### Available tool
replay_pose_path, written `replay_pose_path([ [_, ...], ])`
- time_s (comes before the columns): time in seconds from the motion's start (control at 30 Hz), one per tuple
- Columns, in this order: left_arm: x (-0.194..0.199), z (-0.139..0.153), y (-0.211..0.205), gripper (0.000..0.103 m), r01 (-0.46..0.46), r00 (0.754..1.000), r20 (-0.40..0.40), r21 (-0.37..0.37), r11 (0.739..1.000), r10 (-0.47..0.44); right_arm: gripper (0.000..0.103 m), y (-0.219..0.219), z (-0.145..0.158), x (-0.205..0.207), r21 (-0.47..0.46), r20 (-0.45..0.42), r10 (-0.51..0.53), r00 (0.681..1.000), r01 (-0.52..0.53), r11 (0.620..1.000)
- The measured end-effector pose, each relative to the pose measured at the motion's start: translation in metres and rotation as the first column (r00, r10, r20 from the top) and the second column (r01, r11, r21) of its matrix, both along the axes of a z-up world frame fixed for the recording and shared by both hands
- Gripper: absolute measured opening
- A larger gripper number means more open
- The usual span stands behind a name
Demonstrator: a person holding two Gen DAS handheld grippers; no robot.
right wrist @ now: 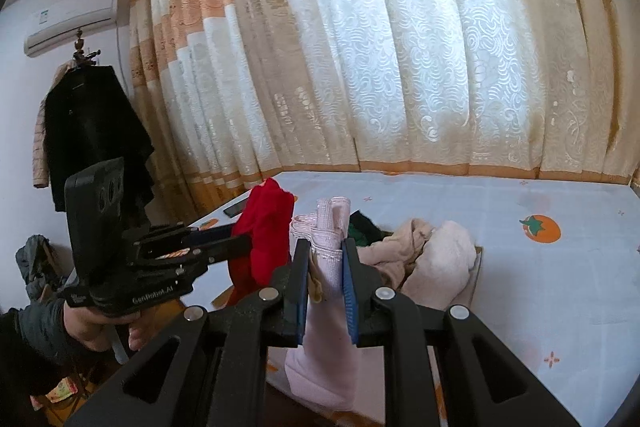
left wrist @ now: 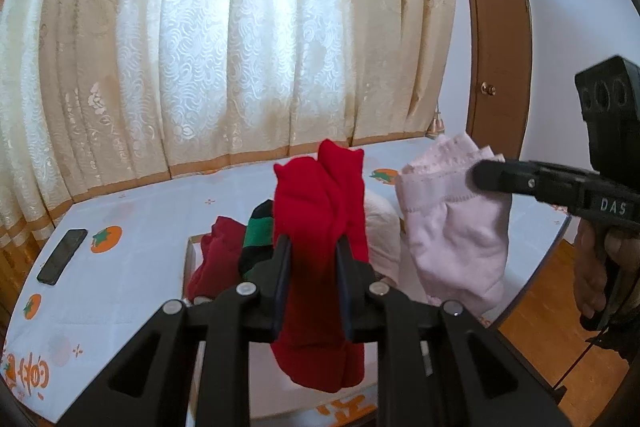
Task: Take underwear out of drawer
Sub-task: 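Carry red underwear with left tool while right tool carries pink underwear over tray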
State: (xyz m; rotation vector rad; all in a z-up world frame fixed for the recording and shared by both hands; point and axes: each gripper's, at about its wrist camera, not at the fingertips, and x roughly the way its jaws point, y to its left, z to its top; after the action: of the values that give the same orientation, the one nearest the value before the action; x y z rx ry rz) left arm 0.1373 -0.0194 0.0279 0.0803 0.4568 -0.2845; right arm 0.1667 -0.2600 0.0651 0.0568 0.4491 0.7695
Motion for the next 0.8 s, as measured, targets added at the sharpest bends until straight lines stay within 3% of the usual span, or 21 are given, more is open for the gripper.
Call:
replay_pose_path([
  [0.8,0.101,0.003,0.001,0.019,-0.039,0.995,-0.089,-0.032,0.999,0.036,0.017,0.022,0.005,0.107,-0.016,-0.075,-0.091,0.993,0.09,0.996],
])
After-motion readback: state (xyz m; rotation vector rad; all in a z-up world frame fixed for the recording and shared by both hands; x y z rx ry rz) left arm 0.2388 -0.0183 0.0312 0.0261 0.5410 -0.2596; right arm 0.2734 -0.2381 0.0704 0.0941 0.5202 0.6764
